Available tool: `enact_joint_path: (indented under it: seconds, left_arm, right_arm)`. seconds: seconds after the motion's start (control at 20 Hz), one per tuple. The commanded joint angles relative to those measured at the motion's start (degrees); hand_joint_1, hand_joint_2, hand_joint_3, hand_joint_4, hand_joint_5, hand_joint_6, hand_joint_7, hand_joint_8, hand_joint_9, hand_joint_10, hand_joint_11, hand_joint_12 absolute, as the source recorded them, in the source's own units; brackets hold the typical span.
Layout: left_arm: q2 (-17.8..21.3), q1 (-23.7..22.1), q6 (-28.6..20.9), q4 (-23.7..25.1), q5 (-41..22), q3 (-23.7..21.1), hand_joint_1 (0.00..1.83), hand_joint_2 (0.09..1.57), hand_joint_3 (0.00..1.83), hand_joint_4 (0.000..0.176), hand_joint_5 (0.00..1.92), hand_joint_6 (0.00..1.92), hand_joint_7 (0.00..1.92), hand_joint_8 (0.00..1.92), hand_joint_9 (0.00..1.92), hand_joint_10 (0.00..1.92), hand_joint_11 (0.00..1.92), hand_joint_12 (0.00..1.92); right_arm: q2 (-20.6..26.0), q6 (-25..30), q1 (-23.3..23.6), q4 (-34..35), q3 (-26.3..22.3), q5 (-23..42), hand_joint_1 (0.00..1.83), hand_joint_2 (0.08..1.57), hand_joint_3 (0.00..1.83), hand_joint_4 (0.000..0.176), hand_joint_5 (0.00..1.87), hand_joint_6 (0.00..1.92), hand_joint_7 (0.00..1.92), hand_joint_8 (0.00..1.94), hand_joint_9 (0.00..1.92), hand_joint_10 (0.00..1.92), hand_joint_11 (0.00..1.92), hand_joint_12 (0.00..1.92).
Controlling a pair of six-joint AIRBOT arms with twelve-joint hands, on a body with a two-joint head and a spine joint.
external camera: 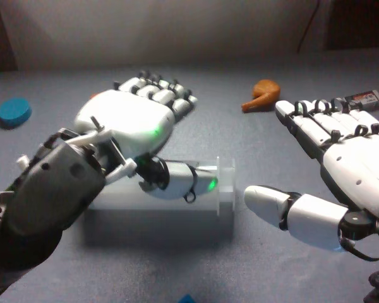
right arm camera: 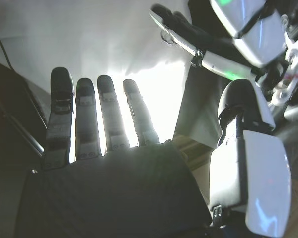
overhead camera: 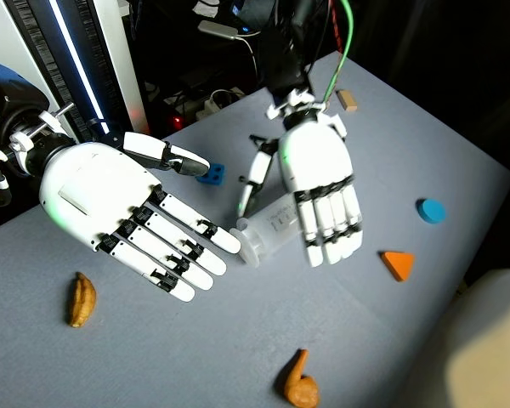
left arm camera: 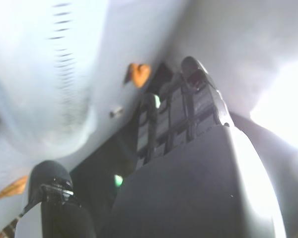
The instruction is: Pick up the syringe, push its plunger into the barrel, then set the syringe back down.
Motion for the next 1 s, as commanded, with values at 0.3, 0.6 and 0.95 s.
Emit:
enact_joint_path:
  seconds: [0.3,0.6,0.95]
  left_arm:
    - [2.8,-1.6,1.2,-7.8,-24.5,-7.5,0.20,0.99,0.00,0.000,0.24,0.01,0.13,0.01,0.12,0.01,0.00,0.49]
    - [5.1,-3.0,2.1,-8.7,-29.1,-14.0,0.40,1.15,0.00,0.000,0.84,0.02,0.95,0.11,0.78,0.71,0.65,1.25]
    - [5.2,-2.6,1.6,-8.7,-30.4,-15.5,0.69,1.24,0.01,0.000,0.72,1.91,0.88,1.91,1.05,1.92,1.13,1.92]
  right_arm:
    - [0.0,0.4,0.2,-4.4,0.2,4.9,0.00,1.02,0.00,0.044,0.02,0.01,0.05,0.01,0.04,0.01,0.00,0.62]
    - [0.0,2.2,0.8,-3.6,0.3,4.9,0.13,1.18,0.00,0.000,0.45,1.28,0.56,1.36,0.58,1.47,0.55,1.64]
    - [-0.1,5.8,1.9,-3.0,0.5,5.5,0.36,1.28,0.00,0.000,0.73,1.92,0.98,1.94,1.18,1.92,1.48,1.92]
